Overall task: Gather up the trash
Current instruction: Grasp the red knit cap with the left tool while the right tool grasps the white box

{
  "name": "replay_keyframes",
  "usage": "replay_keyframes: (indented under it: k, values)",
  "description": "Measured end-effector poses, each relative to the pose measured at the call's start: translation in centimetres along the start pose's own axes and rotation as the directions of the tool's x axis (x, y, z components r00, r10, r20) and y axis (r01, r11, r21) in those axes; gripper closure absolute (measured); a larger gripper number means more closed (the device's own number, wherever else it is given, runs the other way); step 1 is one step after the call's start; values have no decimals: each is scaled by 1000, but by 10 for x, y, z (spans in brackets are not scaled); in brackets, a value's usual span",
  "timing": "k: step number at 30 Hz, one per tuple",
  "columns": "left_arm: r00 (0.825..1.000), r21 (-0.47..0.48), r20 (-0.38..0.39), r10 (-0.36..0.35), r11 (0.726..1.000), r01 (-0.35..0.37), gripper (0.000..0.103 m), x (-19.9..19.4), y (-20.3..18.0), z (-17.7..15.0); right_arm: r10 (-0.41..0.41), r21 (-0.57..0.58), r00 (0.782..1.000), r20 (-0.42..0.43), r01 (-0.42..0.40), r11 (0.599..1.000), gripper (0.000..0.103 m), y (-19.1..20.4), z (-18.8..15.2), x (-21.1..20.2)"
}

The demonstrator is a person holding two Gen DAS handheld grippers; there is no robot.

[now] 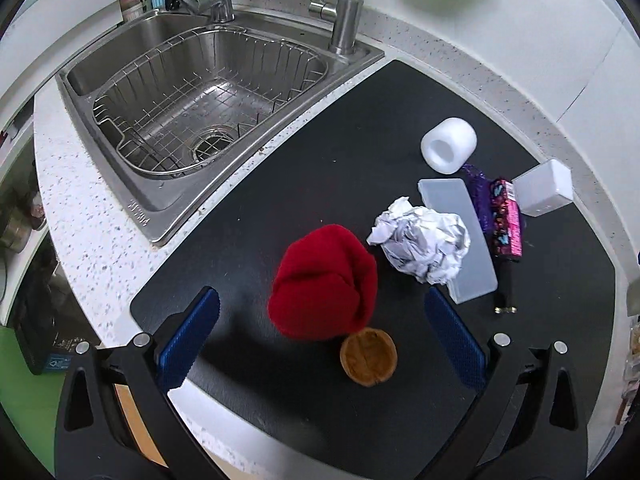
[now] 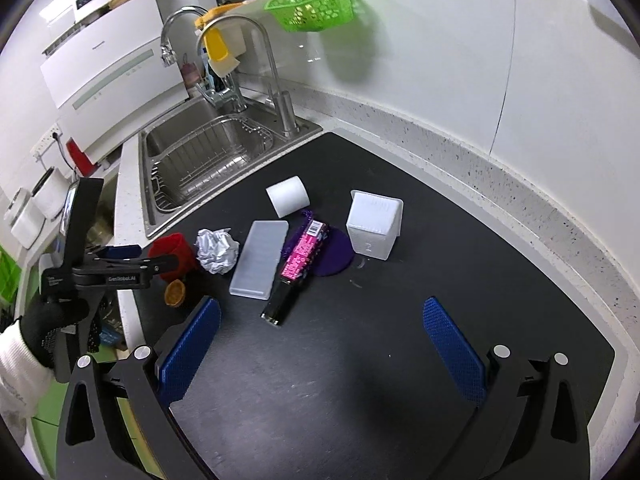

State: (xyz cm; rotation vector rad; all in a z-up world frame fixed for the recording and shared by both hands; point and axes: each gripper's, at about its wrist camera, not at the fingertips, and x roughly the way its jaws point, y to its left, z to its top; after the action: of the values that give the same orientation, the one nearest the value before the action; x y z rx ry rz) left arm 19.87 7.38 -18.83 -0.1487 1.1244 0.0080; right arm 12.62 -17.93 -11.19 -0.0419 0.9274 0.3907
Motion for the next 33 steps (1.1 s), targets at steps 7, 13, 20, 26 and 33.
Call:
replay_keyframes:
  k: [7,13,20,26,33]
  values:
    - [999,18,-37,-17,1000,17,63,11,0,4,-3,7,1000,-17,3,1000,6,-7,8,12]
    - [1000,29,7,-23,999,23,70,-7,-1,7,-12,27,1000,-22,13,1000,6,-15,18,23]
    - [998,42,59,-20,999,18,71,-43,-4,11,-42,22,999,-35,43,999,6,-22,36,44]
    - [994,62,104,-21,998,15,71,-69,-11,9,-66,52,994,-83,70,996,6,-33,52,76]
    - [990,56,139,-20,998,12,71,-85,-11,4,-101,91,986,-134,114,989,6,-45,56,106]
